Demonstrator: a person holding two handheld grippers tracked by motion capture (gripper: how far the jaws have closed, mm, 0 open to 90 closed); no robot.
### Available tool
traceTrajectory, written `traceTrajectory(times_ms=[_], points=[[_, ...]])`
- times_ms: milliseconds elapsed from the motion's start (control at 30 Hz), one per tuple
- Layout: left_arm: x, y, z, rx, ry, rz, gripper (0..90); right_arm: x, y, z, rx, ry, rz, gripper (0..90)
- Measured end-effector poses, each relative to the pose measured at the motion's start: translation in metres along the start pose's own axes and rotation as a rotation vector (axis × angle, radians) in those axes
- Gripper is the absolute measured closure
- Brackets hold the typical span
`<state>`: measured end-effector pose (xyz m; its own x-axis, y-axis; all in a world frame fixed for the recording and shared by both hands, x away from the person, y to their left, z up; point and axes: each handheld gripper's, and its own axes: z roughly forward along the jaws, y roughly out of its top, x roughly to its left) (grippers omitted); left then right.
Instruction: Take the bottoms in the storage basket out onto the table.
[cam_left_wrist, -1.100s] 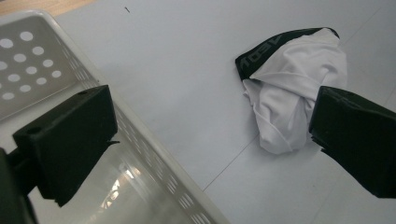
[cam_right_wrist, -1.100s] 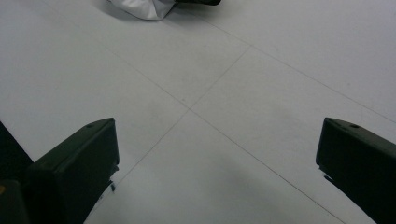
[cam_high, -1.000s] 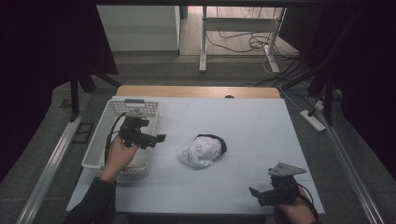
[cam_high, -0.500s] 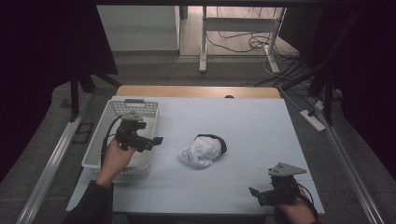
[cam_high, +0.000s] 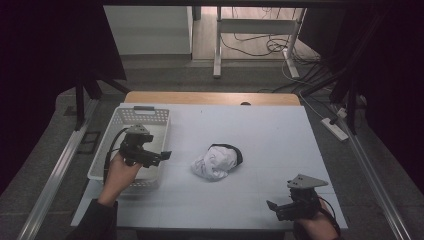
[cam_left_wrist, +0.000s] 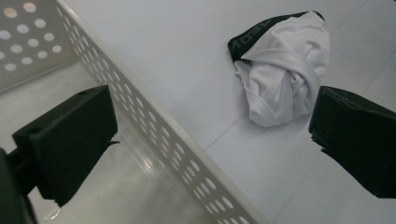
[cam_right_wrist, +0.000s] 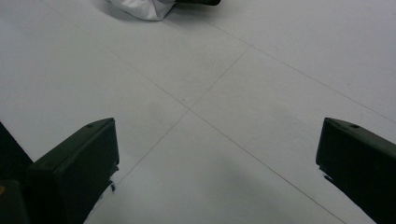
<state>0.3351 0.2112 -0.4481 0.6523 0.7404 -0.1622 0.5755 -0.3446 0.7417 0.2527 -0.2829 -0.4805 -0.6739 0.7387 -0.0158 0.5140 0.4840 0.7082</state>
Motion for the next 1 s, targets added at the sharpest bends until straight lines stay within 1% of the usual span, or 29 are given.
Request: traceTrajectory(times_ms=[267, 633, 1000], points=[[-0.002, -0.005, -0.004, -0.007, -0.003, -0.005, 0.5, 0.0, 0.0, 0.0, 0.001, 0.0, 0.002, 0.0], [-0.008, -0.013, -0.005, -0.001, -0.008, -0.006, 0.0, 0.0, 0.0, 0.0, -0.001, -0.002, 0.003, 0.0], [-0.014, -0.021, -0.009, -0.013, -0.023, -0.015, 0.0, 0.0, 0.0, 0.0, -0.004, -0.005, 0.009, 0.0]])
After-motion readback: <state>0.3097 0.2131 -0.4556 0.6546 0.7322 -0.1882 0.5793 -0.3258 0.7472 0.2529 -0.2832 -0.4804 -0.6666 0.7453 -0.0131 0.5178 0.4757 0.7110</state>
